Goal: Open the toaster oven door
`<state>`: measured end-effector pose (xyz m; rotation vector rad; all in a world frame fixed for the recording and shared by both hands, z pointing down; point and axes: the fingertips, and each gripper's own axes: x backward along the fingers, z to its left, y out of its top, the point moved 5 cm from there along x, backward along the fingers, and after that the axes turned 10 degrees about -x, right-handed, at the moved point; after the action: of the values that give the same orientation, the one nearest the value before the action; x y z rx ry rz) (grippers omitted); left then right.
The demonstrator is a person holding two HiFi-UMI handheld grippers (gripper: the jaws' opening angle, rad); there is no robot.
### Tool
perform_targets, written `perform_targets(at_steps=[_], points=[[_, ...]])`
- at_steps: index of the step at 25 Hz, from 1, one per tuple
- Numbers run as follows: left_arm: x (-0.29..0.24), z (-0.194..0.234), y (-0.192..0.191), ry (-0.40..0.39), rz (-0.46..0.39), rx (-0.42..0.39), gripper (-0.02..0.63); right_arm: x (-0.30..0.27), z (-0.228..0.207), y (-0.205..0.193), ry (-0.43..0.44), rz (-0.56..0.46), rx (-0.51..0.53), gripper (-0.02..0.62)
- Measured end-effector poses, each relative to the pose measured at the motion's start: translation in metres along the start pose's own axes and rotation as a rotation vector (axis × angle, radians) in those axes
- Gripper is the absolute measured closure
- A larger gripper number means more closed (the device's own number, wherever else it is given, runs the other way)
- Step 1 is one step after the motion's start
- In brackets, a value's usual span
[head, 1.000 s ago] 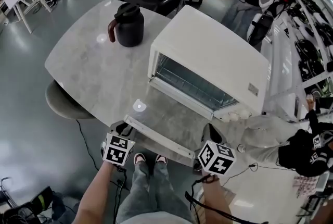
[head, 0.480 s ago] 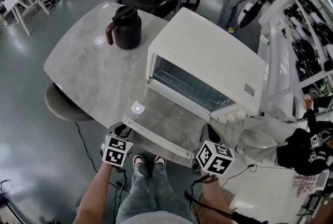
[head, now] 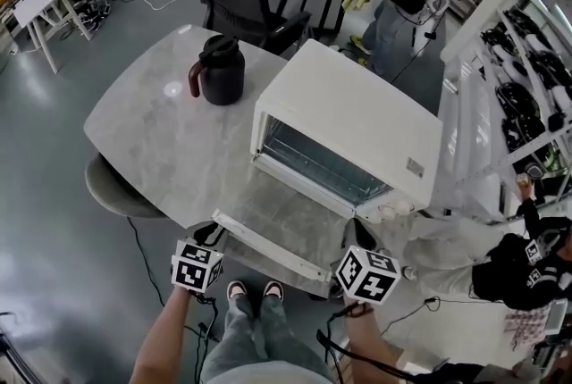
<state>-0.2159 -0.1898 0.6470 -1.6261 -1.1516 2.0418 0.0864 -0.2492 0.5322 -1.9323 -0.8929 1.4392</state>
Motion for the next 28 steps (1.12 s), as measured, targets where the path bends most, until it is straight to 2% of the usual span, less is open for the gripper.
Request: perform_targets(at_steps=[5, 9, 19, 28], points=[[0.026, 0.002, 0.004, 0.021, -0.039, 0.065, 0.518, 0.005, 0.006, 0.009, 0.021, -0.014, 0.001, 0.591], [0.052, 0.004, 0.028, 0.048, -0.101, 0.100, 0.531, 0.016, 0.010, 0.018, 0.038, -0.033, 0.002, 0.591], [0.097, 0.005, 0.144, 0.102, -0.344, 0.086, 0.568, 0.054, 0.011, 0.054, 0.071, -0.156, -0.006, 0.591], [0.102, -0.026, 0.233, 0.115, -0.494, 0.043, 0.583, 0.096, -0.008, 0.097, 0.045, -0.325, -0.003, 0.591]])
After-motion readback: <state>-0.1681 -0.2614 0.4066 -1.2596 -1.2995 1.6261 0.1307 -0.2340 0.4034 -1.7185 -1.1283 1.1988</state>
